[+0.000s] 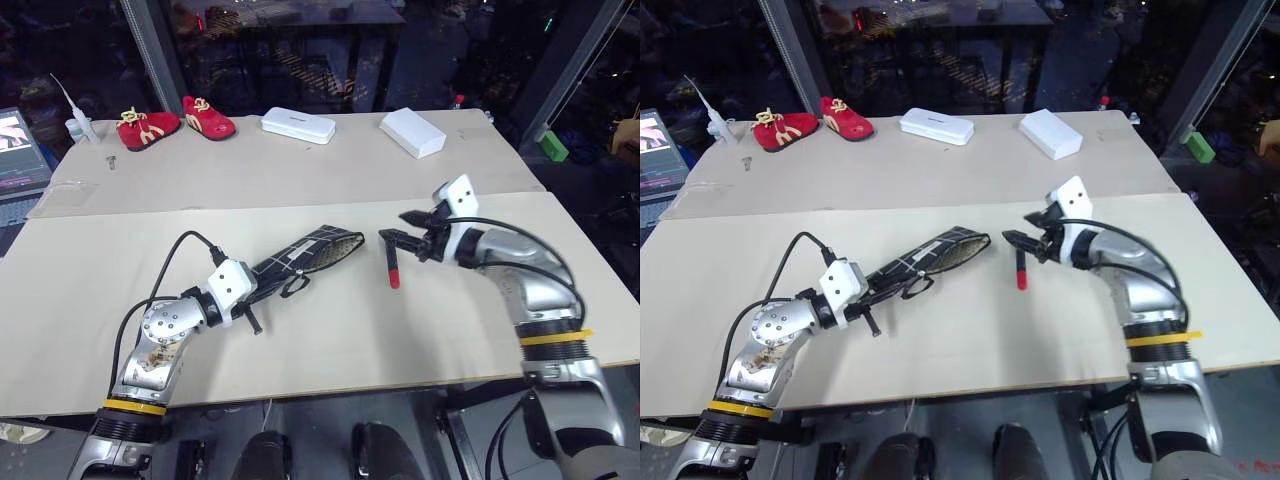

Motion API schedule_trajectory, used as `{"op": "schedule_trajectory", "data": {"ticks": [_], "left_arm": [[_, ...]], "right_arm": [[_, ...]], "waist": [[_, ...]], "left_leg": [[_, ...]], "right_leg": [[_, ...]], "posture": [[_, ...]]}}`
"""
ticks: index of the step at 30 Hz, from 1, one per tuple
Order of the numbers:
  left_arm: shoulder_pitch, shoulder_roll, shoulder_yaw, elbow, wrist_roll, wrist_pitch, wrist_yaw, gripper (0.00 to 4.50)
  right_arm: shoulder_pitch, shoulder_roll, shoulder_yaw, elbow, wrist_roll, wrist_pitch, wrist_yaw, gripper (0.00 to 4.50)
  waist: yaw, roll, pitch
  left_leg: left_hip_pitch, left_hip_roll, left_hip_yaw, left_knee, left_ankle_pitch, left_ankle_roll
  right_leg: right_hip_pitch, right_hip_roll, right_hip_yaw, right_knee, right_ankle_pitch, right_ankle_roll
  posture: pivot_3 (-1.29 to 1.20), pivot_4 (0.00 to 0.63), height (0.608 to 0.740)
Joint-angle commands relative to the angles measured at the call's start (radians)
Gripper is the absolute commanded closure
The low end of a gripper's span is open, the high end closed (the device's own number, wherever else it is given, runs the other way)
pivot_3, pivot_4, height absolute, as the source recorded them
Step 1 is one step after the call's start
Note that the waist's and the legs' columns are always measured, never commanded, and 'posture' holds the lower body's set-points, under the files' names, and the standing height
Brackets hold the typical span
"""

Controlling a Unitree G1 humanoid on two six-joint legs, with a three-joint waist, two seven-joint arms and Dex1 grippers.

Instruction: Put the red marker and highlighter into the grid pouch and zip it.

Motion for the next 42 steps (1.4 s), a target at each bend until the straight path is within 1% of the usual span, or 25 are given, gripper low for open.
{"op": "schedule_trajectory", "data": {"ticks": [1,4,8,12,16,21,22,25,27,31,36,40,42], "left_arm": [[0.009,0.005,0.015,-0.054,-0.018,0.007,0.009,4.50],[0.007,0.004,0.015,-0.056,-0.018,0.013,0.010,4.50],[0.000,0.000,0.017,-0.057,-0.020,0.023,0.017,4.50],[-0.004,-0.003,0.016,-0.057,-0.020,0.026,0.022,4.50],[-0.001,-0.007,0.018,-0.062,-0.023,0.030,0.029,4.50],[-0.002,-0.010,0.017,-0.064,-0.023,0.035,0.033,4.50],[-0.003,-0.011,0.017,-0.063,-0.022,0.036,0.034,4.50],[-0.012,-0.016,0.014,-0.057,-0.021,0.036,0.036,4.50],[-0.011,-0.017,0.014,-0.058,-0.021,0.036,0.034,4.50],[-0.016,-0.018,0.012,-0.053,-0.022,0.032,0.027,4.50],[-0.028,-0.017,0.012,-0.044,-0.024,0.032,0.019,4.50],[-0.030,-0.015,0.009,-0.038,-0.024,0.026,0.009,4.50],[-0.031,-0.015,0.008,-0.035,-0.024,0.025,0.004,4.50]], "right_arm": [[-0.014,0.026,-0.028,-0.040,-0.043,0.123,-0.162,1.22],[-0.019,0.054,-0.049,-0.052,-0.036,0.183,-0.216,1.22],[-0.020,0.066,-0.038,-0.054,-0.052,0.203,-0.255,1.22],[-0.009,0.100,-0.030,-0.052,-0.044,0.244,-0.287,1.22],[0.024,0.141,-0.021,-0.037,-0.050,0.287,-0.322,1.22],[0.046,0.164,-0.027,-0.023,-0.050,0.308,-0.347,1.22],[0.061,0.158,-0.010,-0.011,-0.073,0.297,-0.361,1.22],[0.109,0.130,0.024,0.019,-0.146,0.229,-0.407,1.92],[0.120,0.127,0.010,0.020,-0.148,0.210,-0.411,2.65],[0.125,0.114,-0.004,0.010,-0.153,0.186,-0.413,3.93],[0.093,0.101,-0.016,-0.012,-0.143,0.121,-0.392,3.98],[0.044,0.042,-0.031,-0.165,-0.076,-0.110,-0.208,3.98],[0.069,-0.060,0.035,-0.236,-0.140,-0.297,-0.090,3.98]], "waist": [[0.002,0.000,0.000],[0.003,0.000,0.000],[0.002,0.000,0.000],[0.000,0.000,0.000],[-0.002,0.000,0.000],[-0.001,0.000,0.000],[-0.001,0.000,0.000],[0.002,0.000,0.000],[0.004,0.000,-0.001],[0.005,0.000,-0.001],[0.007,0.000,-0.001],[0.005,0.001,0.000],[0.002,0.001,0.000]], "left_leg": [[-0.001,0.000,0.000,0.000,0.000,0.000],[-0.003,-0.001,0.000,0.000,0.000,0.000],[-0.003,-0.001,0.000,0.000,0.000,0.000],[-0.003,-0.002,0.000,0.000,0.000,0.000],[-0.003,-0.001,0.000,0.000,0.000,0.000],[-0.001,-0.001,0.000,0.000,0.000,0.000],[0.000,-0.001,0.000,0.000,0.000,0.000],[0.002,-0.001,-0.001,0.000,0.000,0.000],[0.003,-0.002,-0.001,0.000,0.000,0.000],[0.003,-0.002,-0.002,0.001,0.000,0.000],[0.003,-0.002,-0.003,0.001,0.000,0.000],[0.001,-0.003,-0.003,0.001,0.000,0.000],[-0.001,-0.003,-0.003,0.001,0.000,0.001]], "right_leg": [[-0.001,0.000,0.000,0.000,0.000,0.000],[-0.003,0.000,0.000,-0.001,0.000,0.001],[-0.003,0.000,0.000,0.000,0.000,0.001],[-0.003,0.000,0.000,0.000,0.000,0.001],[-0.003,0.001,0.000,0.000,0.000,0.001],[0.000,0.000,0.000,-0.001,0.000,0.001],[0.000,0.000,0.000,-0.001,0.000,0.001],[0.003,0.001,0.000,-0.001,0.000,0.001],[0.006,0.000,-0.002,-0.002,-0.001,0.002],[0.007,-0.001,-0.001,-0.002,-0.001,0.002],[0.007,-0.001,-0.001,-0.002,-0.001,0.002],[0.004,-0.001,0.000,-0.002,-0.001,0.003],[0.002,0.000,0.000,-0.002,-0.001,0.003]], "posture": [[0.00,0.150,0.740],[0.00,0.150,0.740],[0.00,0.150,0.740],[0.00,0.150,0.740],[0.00,0.150,0.740],[0.00,0.150,0.740],[0.00,0.150,0.740],[0.00,0.150,0.740],[0.00,0.150,0.740],[0.00,0.150,0.740],[0.00,0.150,0.740],[0.00,0.150,0.740],[0.00,0.150,0.740]]}}
